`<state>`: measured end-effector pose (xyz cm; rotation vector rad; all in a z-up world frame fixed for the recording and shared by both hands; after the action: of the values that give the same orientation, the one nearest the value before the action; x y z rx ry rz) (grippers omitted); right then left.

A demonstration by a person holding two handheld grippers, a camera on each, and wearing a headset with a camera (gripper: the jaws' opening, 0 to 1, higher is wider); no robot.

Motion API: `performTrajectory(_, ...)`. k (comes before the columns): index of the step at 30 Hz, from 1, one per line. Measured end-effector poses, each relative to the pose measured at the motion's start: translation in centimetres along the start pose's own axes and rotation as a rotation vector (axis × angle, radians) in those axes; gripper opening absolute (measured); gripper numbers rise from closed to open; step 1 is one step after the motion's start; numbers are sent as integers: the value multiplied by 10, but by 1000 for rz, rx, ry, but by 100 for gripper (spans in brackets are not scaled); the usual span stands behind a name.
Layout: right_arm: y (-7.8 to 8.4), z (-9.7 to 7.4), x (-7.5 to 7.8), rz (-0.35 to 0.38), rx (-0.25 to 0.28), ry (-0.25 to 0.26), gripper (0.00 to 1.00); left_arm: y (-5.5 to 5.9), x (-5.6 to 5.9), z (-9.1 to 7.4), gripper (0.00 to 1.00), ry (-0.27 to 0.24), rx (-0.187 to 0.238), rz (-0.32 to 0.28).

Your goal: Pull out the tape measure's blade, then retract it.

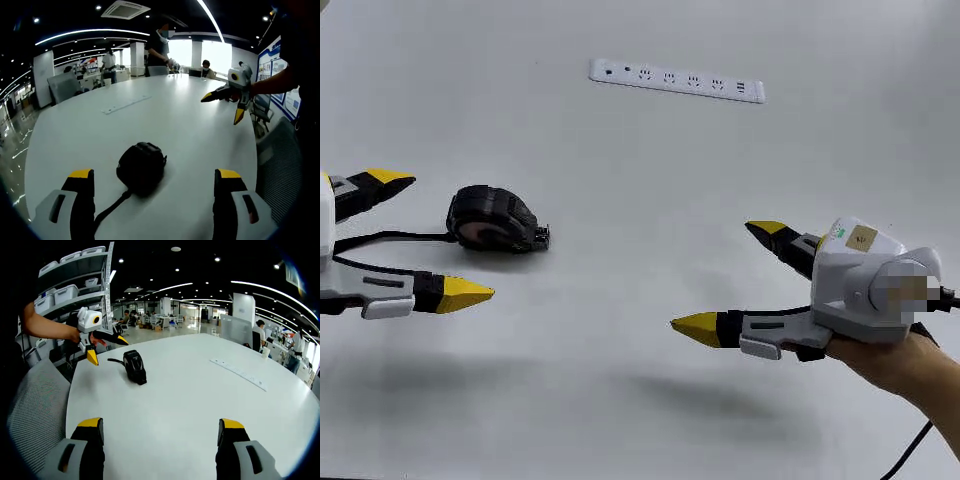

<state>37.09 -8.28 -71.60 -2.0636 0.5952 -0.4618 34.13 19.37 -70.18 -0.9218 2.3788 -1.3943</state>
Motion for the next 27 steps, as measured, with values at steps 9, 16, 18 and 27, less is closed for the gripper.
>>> performTrajectory(9,1,15,-1,-29,-16,-46,94,3,-7,6,95,56,-64,40)
performTrajectory(16,-1,27,-3,-54,-28,-80,95,3,-12,13,94,96,-102,60)
performTrajectory(18,-2,30,-3,-63,-31,-91,95,4,-13,16,94,108,-112,66)
performTrajectory(27,-5,47,-7,-128,-42,-149,93,9,-18,20,89,145,-169,102)
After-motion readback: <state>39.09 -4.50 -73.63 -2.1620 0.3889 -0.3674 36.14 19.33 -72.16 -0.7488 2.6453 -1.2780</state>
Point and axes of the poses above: the centre of the closed fingertips' face, and the gripper's own axes: z roughly forward along the fingers, x roughly to its right, y roughly out of its underside, the point moved 3 cm from there along -z, roughly backward along the fingers, and after that the axes turned 12 degrees about y, right-handed, at the moved point
